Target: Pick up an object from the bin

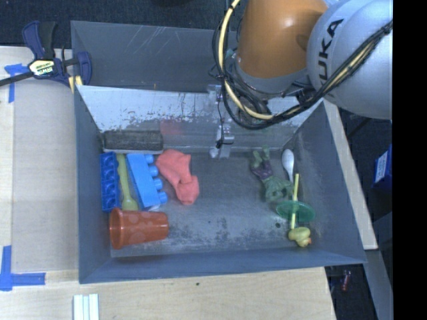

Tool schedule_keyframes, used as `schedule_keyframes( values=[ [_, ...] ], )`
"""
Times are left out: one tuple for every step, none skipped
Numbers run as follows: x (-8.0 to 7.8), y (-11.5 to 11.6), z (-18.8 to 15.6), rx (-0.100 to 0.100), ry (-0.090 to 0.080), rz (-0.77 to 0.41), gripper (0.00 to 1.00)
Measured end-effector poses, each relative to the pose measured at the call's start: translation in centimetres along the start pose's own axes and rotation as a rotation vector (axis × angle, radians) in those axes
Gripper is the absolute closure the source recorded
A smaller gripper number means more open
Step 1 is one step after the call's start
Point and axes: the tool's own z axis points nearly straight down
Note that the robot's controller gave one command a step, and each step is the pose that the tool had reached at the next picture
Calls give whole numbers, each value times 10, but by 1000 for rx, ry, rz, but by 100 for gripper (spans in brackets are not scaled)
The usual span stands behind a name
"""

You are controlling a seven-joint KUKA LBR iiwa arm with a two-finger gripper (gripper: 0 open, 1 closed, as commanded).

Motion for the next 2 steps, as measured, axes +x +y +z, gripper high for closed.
schedule_keyframes(
  values=[
    [6,-1,35,0,-6,-144,0],
    [19,51,65,0,0,-161,0]
  ],
)
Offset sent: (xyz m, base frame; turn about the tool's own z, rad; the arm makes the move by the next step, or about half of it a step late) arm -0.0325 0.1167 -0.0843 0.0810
